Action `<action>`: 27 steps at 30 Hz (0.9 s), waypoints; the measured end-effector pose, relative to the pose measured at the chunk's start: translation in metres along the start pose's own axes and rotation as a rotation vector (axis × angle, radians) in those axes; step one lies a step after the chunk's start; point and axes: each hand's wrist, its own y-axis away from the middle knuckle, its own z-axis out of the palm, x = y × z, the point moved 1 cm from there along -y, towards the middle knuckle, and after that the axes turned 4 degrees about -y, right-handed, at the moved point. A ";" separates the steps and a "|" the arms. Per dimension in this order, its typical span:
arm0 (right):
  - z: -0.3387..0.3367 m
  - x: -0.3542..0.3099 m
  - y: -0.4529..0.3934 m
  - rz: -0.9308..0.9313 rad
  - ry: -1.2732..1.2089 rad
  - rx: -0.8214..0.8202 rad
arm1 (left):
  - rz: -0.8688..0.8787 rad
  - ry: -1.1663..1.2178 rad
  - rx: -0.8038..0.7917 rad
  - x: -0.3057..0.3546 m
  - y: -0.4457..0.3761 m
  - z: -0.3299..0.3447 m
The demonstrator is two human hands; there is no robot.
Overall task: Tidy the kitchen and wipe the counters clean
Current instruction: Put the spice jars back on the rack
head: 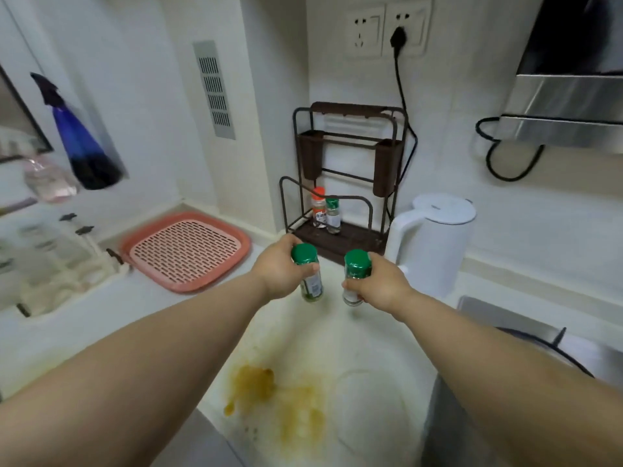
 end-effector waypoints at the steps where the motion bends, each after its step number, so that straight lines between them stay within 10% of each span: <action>1: 0.004 -0.001 -0.010 0.001 0.012 0.011 | -0.002 0.003 -0.003 -0.004 -0.014 0.000; 15: 0.061 -0.021 -0.160 0.077 -0.124 0.492 | 0.155 0.472 -0.128 -0.041 -0.238 0.043; 27: 0.059 0.011 -0.243 0.372 -0.320 0.727 | 0.415 0.343 -0.169 -0.020 -0.312 0.092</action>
